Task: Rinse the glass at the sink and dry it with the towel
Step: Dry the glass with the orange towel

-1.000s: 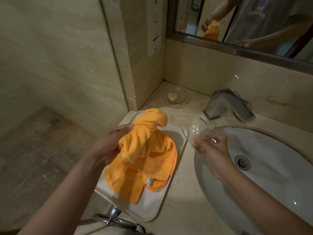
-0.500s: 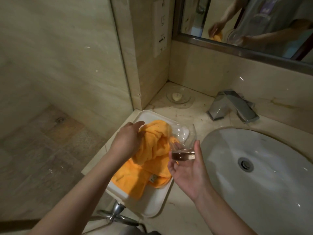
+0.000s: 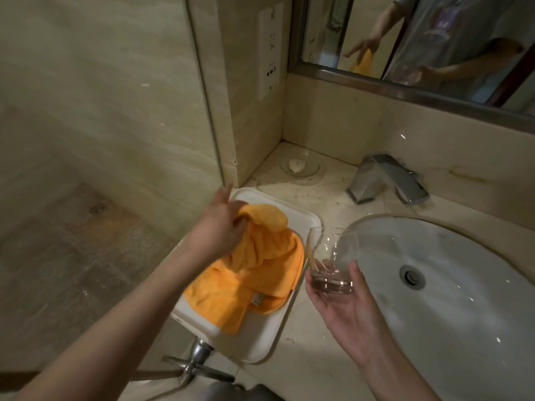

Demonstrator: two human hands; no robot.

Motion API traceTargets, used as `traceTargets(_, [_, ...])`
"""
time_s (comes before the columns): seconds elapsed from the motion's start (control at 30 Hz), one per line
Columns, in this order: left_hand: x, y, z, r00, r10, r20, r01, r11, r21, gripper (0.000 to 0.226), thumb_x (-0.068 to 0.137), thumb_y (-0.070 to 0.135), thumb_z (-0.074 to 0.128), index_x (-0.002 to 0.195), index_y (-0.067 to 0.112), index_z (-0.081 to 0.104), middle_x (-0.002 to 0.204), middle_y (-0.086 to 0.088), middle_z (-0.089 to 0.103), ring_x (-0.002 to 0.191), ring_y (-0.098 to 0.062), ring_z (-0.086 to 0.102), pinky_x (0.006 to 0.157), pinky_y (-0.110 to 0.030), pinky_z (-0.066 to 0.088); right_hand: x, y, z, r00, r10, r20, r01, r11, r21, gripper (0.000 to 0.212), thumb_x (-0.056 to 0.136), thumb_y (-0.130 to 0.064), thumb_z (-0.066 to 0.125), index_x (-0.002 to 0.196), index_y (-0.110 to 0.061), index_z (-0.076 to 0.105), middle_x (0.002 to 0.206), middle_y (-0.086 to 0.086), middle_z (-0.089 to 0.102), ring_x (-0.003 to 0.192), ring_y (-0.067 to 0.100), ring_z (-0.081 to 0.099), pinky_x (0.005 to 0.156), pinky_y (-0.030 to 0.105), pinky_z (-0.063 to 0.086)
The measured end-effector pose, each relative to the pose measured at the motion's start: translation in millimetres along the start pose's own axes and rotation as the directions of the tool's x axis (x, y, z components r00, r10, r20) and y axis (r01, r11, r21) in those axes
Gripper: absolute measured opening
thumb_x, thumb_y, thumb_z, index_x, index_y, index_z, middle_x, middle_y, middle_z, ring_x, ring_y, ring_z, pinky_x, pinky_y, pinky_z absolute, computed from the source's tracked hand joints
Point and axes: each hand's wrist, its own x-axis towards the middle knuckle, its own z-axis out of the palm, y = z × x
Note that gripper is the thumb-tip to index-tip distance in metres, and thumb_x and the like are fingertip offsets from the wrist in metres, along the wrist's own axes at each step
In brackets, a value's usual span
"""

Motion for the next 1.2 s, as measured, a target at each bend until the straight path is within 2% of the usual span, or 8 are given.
traceTargets(0.07, [3,5,-22,0.992,-0.096,-0.081,0.069,0.956,-0.287,0.025,0.094,0.024,0.048,0.113,0.017,0.063,0.122,-0.012,0.059,0.115,-0.032,0.055,0.095,-0.039,0.046,-2,0,5,1.000,-0.006,0.018,0.006,1.000,-0.016,0.090,0.024,-0.025,0.097,0.103,0.001,0.060,0.100,0.024,0.067,0.097,0.035,0.067,0.081,0.044,0.056])
traceTargets(0.2, [-12,20,-40,0.989,-0.141,-0.039,0.077,0.730,-0.679,0.016,0.093,0.029,0.052,0.085,0.020,0.064,0.081,0.001,0.064,0.075,-0.018,0.060,0.072,-0.033,0.052,0,1,34,0.991,-0.058,0.121,0.068,0.994,-0.085,0.072,0.036,-0.029,0.094,0.096,-0.001,0.067,0.098,0.020,0.071,0.096,0.030,0.068,0.079,0.040,0.058])
traceTargets(0.33, [-34,32,-11,0.963,0.184,0.195,0.115,0.373,-0.921,0.050,0.085,0.050,0.051,0.119,0.014,0.060,0.120,-0.009,0.064,0.106,-0.021,0.062,0.090,-0.034,0.050,6,11,69,0.974,-0.155,0.164,0.205,0.911,-0.358,0.036,0.076,-0.033,0.061,0.107,-0.015,0.058,0.090,0.000,0.074,0.087,0.016,0.069,0.070,0.028,0.053])
traceTargets(0.4, [-35,35,7,0.939,0.318,0.130,-0.018,0.423,-0.906,0.059,0.089,0.057,0.037,0.144,0.038,0.029,0.154,0.014,0.026,0.140,-0.003,0.027,0.115,-0.031,0.023,13,17,74,0.970,-0.199,0.139,0.241,0.864,-0.443,0.029,0.083,-0.026,0.057,0.111,-0.019,0.054,0.088,-0.004,0.073,0.085,0.011,0.067,0.070,0.025,0.050])
traceTargets(0.53, [-34,51,15,0.961,0.277,0.002,-0.177,0.621,-0.764,0.047,0.093,0.048,0.024,0.135,0.050,0.002,0.148,0.034,-0.004,0.135,0.019,-0.001,0.115,-0.017,0.003,19,23,74,0.954,-0.276,0.120,0.300,0.845,-0.443,0.042,0.071,-0.022,0.064,0.112,-0.013,0.058,0.095,-0.002,0.071,0.083,0.007,0.069,0.062,0.018,0.053])
traceTargets(0.67, [-24,50,19,0.968,0.240,-0.072,-0.199,0.559,-0.805,0.038,0.098,0.042,0.024,0.136,0.043,0.025,0.142,0.027,0.030,0.133,0.006,0.030,0.114,-0.025,0.024,22,23,71,0.948,-0.287,0.138,0.318,0.815,-0.485,0.061,0.058,-0.039,0.076,0.112,-0.017,0.060,0.109,0.005,0.069,0.093,0.010,0.067,0.068,0.019,0.053])
traceTargets(0.9, [-2,33,5,0.969,0.045,0.241,0.217,0.306,-0.927,0.035,0.100,0.036,0.038,0.092,0.020,0.069,0.078,-0.005,0.074,0.071,-0.019,0.070,0.057,-0.029,0.054,23,12,74,0.927,-0.185,0.327,0.370,0.601,-0.708,0.066,0.056,-0.057,0.076,0.114,-0.032,0.058,0.116,-0.010,0.066,0.110,0.008,0.060,0.086,0.022,0.051])
traceTargets(1.2, [-10,30,29,0.978,-0.026,0.208,0.208,0.233,-0.950,0.063,0.093,0.061,0.022,0.112,0.021,0.066,0.110,-0.004,0.071,0.107,-0.019,0.065,0.100,-0.041,0.045,30,-1,91,0.929,-0.283,0.240,0.319,0.278,-0.906,0.083,0.072,-0.047,0.068,0.143,-0.037,0.026,0.123,-0.012,0.045,0.111,0.002,0.047,0.082,0.017,0.041])
